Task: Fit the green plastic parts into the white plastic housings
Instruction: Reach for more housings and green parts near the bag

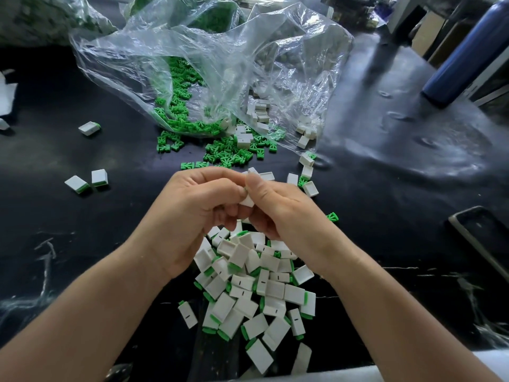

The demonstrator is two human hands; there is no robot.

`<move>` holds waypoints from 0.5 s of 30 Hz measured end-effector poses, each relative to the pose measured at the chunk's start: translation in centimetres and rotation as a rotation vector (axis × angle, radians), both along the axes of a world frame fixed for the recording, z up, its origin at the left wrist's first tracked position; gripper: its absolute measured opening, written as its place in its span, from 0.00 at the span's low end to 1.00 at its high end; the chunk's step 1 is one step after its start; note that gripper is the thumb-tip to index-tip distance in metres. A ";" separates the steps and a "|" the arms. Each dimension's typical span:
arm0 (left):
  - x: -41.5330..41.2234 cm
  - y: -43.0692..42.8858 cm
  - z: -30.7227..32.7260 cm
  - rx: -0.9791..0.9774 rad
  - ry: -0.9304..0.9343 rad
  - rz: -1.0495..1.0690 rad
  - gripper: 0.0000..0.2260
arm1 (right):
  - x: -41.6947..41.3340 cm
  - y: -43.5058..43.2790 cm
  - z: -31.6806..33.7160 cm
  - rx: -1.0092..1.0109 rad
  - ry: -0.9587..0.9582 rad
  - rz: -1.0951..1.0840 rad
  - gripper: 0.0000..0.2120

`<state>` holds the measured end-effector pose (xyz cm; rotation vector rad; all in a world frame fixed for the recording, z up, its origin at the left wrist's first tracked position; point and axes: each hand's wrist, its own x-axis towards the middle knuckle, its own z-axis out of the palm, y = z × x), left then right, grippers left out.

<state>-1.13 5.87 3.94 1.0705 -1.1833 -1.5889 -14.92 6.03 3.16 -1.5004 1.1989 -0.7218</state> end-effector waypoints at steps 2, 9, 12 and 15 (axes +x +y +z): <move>0.3 -0.1 0.2 -0.008 -0.009 0.012 0.08 | -0.5 -0.2 0.4 -0.017 0.046 -0.023 0.29; 1.3 -0.3 0.7 -0.034 -0.224 -0.203 0.08 | -5.2 -2.8 0.2 -0.219 0.542 -0.438 0.11; 1.1 0.1 0.8 -0.027 -0.308 -0.344 0.10 | -6.5 -3.3 -0.3 -0.169 0.645 -0.427 0.06; 0.7 0.4 0.8 -0.031 -0.312 -0.368 0.11 | -6.6 -3.5 -1.0 -0.141 0.712 -0.395 0.07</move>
